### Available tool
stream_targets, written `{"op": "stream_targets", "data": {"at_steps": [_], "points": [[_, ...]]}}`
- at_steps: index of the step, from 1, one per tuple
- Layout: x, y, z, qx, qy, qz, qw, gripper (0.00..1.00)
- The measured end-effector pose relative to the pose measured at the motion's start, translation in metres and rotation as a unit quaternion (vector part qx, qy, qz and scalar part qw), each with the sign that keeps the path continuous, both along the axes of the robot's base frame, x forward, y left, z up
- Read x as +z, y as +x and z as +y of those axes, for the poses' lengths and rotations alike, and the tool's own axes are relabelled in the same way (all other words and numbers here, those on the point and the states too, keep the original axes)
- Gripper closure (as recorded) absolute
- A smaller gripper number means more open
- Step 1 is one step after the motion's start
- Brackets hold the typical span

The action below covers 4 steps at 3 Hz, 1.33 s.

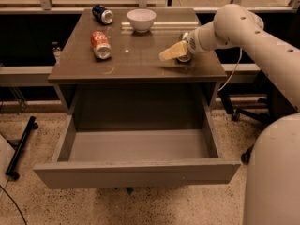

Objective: Place green can into top drawer

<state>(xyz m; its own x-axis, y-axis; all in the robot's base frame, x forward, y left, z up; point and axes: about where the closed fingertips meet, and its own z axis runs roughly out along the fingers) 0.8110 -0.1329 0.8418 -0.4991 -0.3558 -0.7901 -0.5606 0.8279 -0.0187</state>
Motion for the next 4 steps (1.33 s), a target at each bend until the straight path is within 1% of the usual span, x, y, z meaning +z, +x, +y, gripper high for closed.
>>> {"op": "stream_targets", "data": {"at_steps": [1, 2, 3, 4], "points": [[-0.001, 0.01, -0.006, -0.014, 0.003, 0.003, 0.9999, 0.16], [0.003, 0.009, -0.006, -0.009, -0.004, 0.002, 0.9999, 0.47], [0.012, 0.001, 0.0, 0.005, -0.003, -0.001, 1.0, 0.7], [0.038, -0.028, 0.014, 0.056, 0.008, -0.022, 0.9981, 0.94]]}}
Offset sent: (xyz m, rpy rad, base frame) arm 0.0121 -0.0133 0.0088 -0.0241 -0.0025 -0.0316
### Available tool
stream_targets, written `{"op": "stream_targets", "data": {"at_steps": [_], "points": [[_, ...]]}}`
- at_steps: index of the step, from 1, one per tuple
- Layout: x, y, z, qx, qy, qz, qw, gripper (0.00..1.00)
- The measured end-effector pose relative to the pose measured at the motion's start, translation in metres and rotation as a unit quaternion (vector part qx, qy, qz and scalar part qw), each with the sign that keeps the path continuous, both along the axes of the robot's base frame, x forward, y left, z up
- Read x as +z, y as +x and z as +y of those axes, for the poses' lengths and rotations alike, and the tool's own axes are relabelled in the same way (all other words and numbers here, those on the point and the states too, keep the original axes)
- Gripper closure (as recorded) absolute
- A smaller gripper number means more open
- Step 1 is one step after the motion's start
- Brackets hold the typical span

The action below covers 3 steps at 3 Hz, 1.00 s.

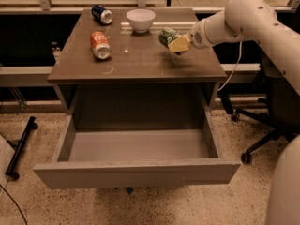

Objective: Place green can into top drawer

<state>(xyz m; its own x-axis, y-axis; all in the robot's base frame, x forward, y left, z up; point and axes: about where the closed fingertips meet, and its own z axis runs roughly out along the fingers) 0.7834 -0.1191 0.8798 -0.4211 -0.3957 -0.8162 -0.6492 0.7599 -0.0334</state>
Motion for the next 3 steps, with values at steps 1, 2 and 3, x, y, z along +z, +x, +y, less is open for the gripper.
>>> {"op": "stream_targets", "data": {"at_steps": [1, 2, 3], "points": [[0.031, -0.05, 0.031, 0.093, 0.015, -0.034, 0.995, 1.0], [0.046, -0.108, 0.046, 0.169, 0.016, -0.055, 0.984, 1.0], [0.043, -0.169, 0.035, 0.196, 0.017, -0.047, 0.9793, 1.0]]}}
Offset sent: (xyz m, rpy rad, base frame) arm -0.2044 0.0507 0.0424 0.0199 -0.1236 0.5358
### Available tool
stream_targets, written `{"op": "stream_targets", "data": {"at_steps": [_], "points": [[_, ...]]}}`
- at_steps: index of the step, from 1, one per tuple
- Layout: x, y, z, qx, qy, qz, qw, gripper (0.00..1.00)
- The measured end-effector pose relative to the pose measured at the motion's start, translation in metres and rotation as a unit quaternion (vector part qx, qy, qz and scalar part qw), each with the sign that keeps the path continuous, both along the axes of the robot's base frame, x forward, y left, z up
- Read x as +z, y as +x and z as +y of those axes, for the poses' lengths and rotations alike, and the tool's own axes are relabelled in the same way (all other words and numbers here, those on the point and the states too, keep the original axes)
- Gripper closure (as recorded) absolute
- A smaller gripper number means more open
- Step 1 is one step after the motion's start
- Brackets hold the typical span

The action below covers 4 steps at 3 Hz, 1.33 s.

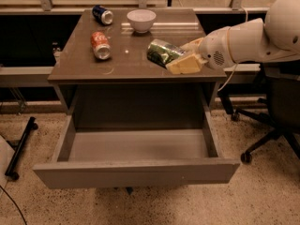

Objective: Place green can into top drawer

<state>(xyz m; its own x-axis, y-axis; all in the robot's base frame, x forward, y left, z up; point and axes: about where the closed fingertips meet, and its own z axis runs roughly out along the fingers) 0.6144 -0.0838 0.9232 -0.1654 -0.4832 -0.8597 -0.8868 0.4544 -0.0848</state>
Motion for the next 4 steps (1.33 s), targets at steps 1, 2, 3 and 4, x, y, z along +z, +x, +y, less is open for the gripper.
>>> {"op": "stream_targets", "data": {"at_steps": [1, 2, 3, 4], "points": [[-0.01, -0.054, -0.018, 0.008, 0.003, 0.022, 0.9997, 1.0], [-0.048, -0.084, -0.027, 0.008, 0.001, 0.073, 0.9973, 1.0], [-0.1, -0.098, -0.015, -0.018, -0.007, 0.135, 0.9907, 1.0], [-0.146, -0.08, -0.005, -0.085, 0.011, 0.174, 0.981, 1.0]]}}
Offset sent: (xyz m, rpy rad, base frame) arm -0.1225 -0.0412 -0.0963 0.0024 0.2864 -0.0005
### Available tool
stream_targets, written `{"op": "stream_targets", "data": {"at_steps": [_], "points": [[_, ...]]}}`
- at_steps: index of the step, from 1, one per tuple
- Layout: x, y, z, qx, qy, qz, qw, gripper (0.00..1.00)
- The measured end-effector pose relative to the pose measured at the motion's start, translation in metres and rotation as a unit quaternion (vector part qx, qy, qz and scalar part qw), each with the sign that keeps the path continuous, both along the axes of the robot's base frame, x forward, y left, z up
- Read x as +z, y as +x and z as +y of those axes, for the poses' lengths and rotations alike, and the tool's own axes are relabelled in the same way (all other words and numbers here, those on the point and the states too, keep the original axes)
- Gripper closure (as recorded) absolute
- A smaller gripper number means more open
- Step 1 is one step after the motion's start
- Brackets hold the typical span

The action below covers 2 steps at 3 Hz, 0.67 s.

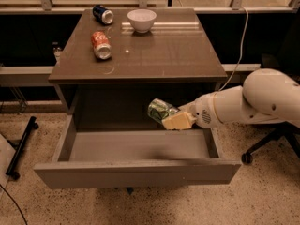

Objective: Place green can into top drawer

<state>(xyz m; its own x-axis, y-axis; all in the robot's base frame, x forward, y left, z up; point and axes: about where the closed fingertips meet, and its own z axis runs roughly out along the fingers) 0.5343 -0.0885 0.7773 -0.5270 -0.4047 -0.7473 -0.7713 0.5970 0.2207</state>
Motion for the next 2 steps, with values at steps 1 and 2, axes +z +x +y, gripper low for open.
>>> {"op": "stream_targets", "data": {"at_steps": [1, 2], "points": [[-0.038, 0.023, 0.009, -0.04, 0.002, 0.026, 0.9989, 1.0], [-0.072, 0.04, 0.017, -0.06, -0.007, 0.057, 0.9965, 1.0]]}}
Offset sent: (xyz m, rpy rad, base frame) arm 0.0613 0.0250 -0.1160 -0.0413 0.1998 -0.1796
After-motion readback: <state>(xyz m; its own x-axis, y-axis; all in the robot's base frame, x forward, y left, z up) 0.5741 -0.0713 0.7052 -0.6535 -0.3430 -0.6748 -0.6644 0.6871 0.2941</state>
